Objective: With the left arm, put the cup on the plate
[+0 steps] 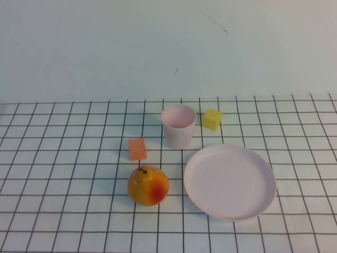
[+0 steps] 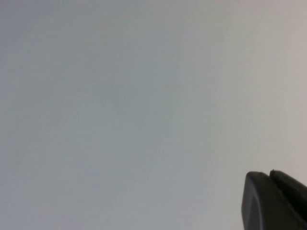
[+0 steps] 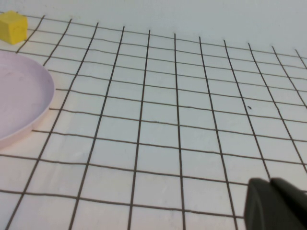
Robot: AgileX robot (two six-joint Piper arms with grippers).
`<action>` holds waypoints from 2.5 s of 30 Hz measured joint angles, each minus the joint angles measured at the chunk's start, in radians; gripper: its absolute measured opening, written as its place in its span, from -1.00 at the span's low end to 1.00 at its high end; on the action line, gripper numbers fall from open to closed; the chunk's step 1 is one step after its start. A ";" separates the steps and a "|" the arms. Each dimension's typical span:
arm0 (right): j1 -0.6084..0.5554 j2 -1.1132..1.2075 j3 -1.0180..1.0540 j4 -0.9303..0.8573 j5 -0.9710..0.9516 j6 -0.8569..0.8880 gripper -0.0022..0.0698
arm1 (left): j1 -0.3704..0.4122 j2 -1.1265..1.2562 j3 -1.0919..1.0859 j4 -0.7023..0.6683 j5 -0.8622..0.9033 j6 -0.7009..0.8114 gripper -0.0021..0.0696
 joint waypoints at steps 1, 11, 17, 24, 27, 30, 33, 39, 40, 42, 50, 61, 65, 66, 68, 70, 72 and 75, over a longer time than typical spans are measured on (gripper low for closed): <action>0.000 0.000 0.000 0.000 0.000 0.000 -0.95 | 0.000 0.000 0.000 -0.003 -0.028 -0.004 -0.95; 0.000 0.000 0.000 0.000 0.000 0.000 -0.95 | 0.000 -0.006 -0.228 0.102 0.429 -0.080 -0.95; 0.000 0.000 0.000 0.000 0.000 0.000 -0.95 | 0.000 0.062 -0.489 0.117 0.867 -0.114 -0.95; 0.000 0.000 0.000 0.000 0.000 0.000 -0.95 | 0.000 0.185 -0.607 0.052 1.222 -0.145 -0.95; 0.000 0.000 0.000 0.000 0.000 0.000 -0.95 | 0.000 0.206 -0.607 0.027 1.251 -0.149 -0.95; 0.000 0.000 0.000 0.000 0.000 0.000 -0.95 | 0.000 0.214 -0.607 0.025 1.255 -0.151 -0.95; 0.000 0.000 0.000 0.000 0.000 0.000 -0.95 | 0.000 0.225 -0.607 0.024 1.259 -0.151 -0.95; 0.000 0.000 0.000 0.000 0.000 0.000 -0.95 | 0.000 0.280 -0.607 -0.002 1.283 -0.151 -0.57; 0.000 0.000 0.000 0.000 0.000 0.000 -0.95 | 0.000 0.291 -0.607 -0.005 1.288 -0.151 -0.43; 0.000 0.000 0.000 0.000 0.000 0.000 -0.95 | 0.000 0.319 -0.607 -0.018 1.293 -0.150 -0.02; 0.000 0.000 0.000 0.000 0.000 0.000 -0.95 | 0.000 0.450 -0.607 -0.179 1.293 -0.130 0.79; 0.000 0.000 0.000 0.000 0.000 0.000 -0.95 | 0.000 0.973 -0.779 -0.875 1.395 0.516 0.67; 0.000 0.000 0.000 0.000 0.000 0.000 -0.95 | -0.014 1.255 -0.992 -0.939 1.512 0.610 0.64; 0.000 0.000 0.000 0.000 0.000 0.000 -0.95 | -0.025 1.332 -1.062 -0.930 1.550 0.617 0.62; 0.000 0.000 0.000 0.000 0.000 0.000 -0.95 | -0.051 1.474 -1.195 -0.892 1.635 0.617 0.57; 0.000 0.000 0.000 0.000 0.000 0.000 -0.95 | -0.094 1.630 -1.376 -0.850 1.731 0.602 0.50; 0.000 0.000 0.000 0.000 0.000 0.000 -0.95 | -0.137 1.773 -1.543 -0.801 1.816 0.569 0.47; 0.000 0.000 0.000 0.000 0.000 0.000 -0.95 | -0.203 1.996 -1.836 -0.680 1.908 0.451 0.44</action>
